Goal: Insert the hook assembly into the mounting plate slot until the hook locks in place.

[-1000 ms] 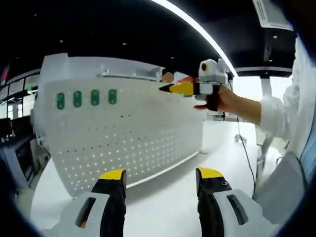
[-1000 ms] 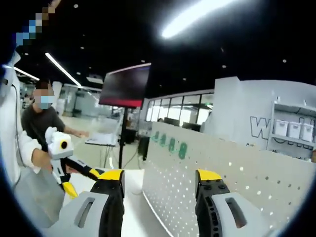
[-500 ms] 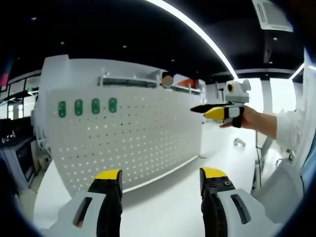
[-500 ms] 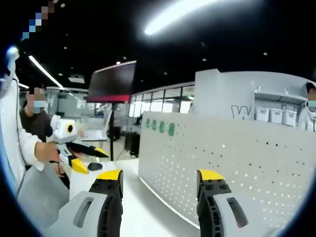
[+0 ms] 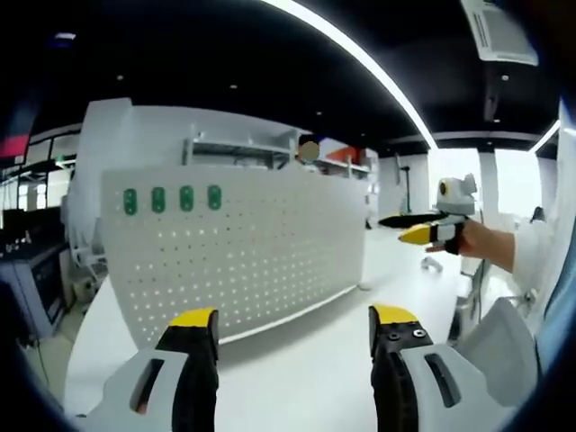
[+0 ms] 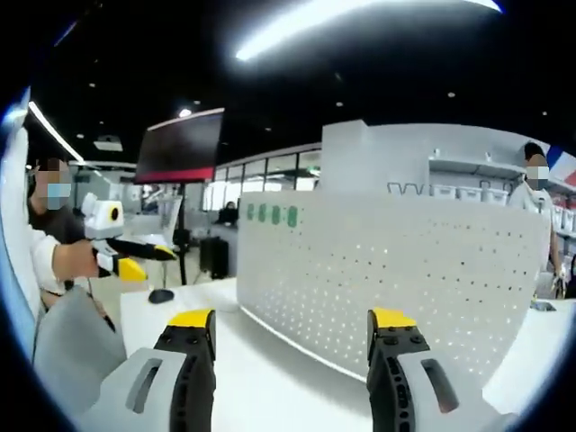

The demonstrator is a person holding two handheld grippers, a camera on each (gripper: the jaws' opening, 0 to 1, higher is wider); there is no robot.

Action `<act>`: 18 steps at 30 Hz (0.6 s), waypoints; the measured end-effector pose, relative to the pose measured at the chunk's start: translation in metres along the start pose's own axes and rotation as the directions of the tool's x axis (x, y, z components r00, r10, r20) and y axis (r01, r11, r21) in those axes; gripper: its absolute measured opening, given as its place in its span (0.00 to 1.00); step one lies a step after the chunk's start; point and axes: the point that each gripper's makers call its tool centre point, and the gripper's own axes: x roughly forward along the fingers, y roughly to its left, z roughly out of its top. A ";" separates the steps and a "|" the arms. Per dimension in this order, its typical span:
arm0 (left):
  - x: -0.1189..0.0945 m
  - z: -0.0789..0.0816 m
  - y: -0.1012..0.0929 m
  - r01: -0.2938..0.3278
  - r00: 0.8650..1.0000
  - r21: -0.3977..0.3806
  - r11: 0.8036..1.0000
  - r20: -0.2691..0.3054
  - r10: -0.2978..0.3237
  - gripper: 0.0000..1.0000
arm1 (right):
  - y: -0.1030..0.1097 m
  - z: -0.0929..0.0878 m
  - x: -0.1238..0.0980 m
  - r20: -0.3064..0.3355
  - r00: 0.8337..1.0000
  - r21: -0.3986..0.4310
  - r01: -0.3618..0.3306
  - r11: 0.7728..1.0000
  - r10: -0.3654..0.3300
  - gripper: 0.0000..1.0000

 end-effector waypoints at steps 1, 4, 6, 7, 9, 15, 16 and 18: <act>-0.003 0.001 -0.001 -0.003 1.000 -0.002 1.000 0.004 0.003 0.70 | 0.001 0.000 -0.004 0.004 1.000 0.001 0.013 1.000 -0.013 0.72; -0.007 0.003 -0.002 -0.011 1.000 -0.002 1.000 0.010 0.011 0.71 | 0.002 0.001 -0.013 0.013 0.999 -0.002 0.051 0.999 -0.051 0.74; -0.010 0.005 -0.003 -0.013 1.000 -0.002 1.000 0.018 0.013 0.71 | 0.003 0.002 -0.018 0.024 0.997 0.005 0.068 0.998 -0.068 0.77; -0.011 0.007 -0.003 -0.016 0.999 -0.007 1.000 0.028 0.016 0.71 | 0.004 0.002 -0.022 0.028 0.997 0.008 0.076 0.997 -0.076 0.78; -0.013 0.008 -0.005 -0.016 0.999 -0.010 1.000 0.035 0.016 0.71 | 0.004 -0.001 -0.026 0.023 0.995 0.011 0.095 0.995 -0.095 0.79; -0.019 0.006 -0.006 -0.022 0.999 -0.021 1.000 0.044 0.023 0.72 | 0.010 -0.004 -0.036 0.019 0.992 0.026 0.125 0.992 -0.126 0.83; -0.020 0.006 -0.006 -0.025 0.999 -0.021 0.999 0.046 0.026 0.73 | 0.011 -0.003 -0.037 0.021 0.992 0.028 0.128 0.991 -0.128 0.83; -0.021 0.006 -0.005 -0.028 0.998 -0.018 0.999 0.047 0.029 0.73 | 0.012 0.000 -0.039 0.028 0.991 0.026 0.134 0.991 -0.135 0.83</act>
